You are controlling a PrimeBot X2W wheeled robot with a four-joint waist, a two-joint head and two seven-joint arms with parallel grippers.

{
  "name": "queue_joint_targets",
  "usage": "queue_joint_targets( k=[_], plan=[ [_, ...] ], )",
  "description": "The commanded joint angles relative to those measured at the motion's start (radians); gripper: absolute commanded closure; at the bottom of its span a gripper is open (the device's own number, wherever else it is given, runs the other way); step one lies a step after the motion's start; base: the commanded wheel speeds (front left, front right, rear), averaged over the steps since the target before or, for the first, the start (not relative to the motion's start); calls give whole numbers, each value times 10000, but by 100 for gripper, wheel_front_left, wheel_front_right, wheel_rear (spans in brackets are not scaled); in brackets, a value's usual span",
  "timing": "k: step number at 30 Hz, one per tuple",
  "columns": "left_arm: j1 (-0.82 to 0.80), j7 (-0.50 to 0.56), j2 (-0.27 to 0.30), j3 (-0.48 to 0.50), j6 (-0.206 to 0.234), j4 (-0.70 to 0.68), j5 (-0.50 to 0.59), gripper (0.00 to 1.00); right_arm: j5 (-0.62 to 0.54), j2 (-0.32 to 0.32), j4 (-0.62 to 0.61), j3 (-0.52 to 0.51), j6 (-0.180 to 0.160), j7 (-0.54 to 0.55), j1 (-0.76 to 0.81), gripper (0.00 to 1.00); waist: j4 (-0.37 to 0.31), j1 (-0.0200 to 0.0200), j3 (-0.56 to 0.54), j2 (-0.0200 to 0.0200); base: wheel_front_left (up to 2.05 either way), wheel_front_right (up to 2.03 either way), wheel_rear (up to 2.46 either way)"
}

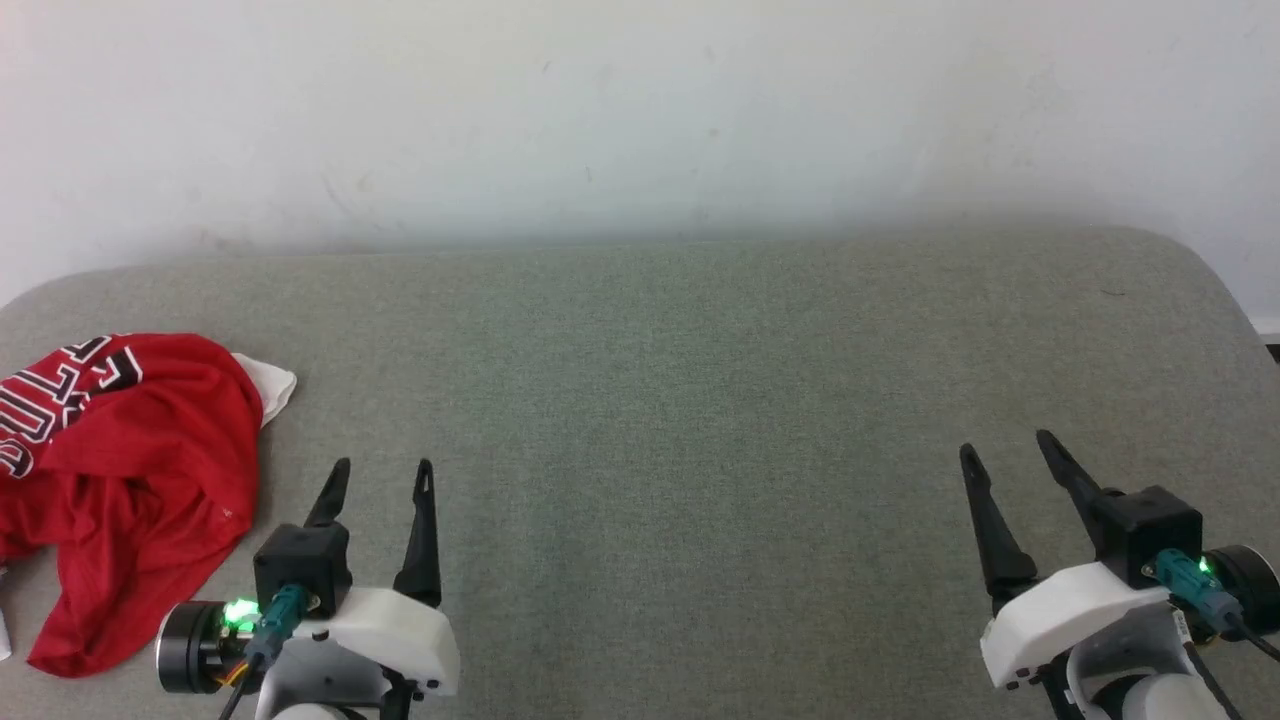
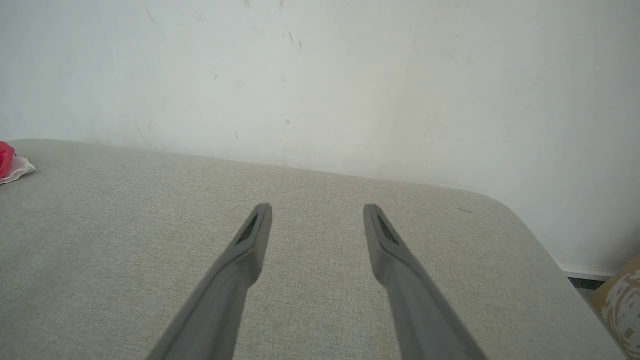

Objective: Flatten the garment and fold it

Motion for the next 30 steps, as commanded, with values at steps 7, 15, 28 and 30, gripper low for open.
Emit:
queue_joint_targets(
  k=[7,15,28,30],
  plan=[
    [218,-215,-5,61,-69,-152,-89,0,212,3,45,-240,-1,-218,170,0,25,0,-3,0,0,0,0],
    [327,-382,-9,110,-103,-267,-143,0,282,4,115,-447,-1,-385,254,0,72,0,9,0,0,0,0],
    [485,-654,-15,208,-140,-445,-254,0,395,6,234,-683,-2,-656,365,0,383,0,29,0,0,0,0],
    [509,-696,-16,219,-129,-473,-279,0,407,7,246,-707,-2,-698,383,0,471,0,28,0,0,0,0]
  ],
)
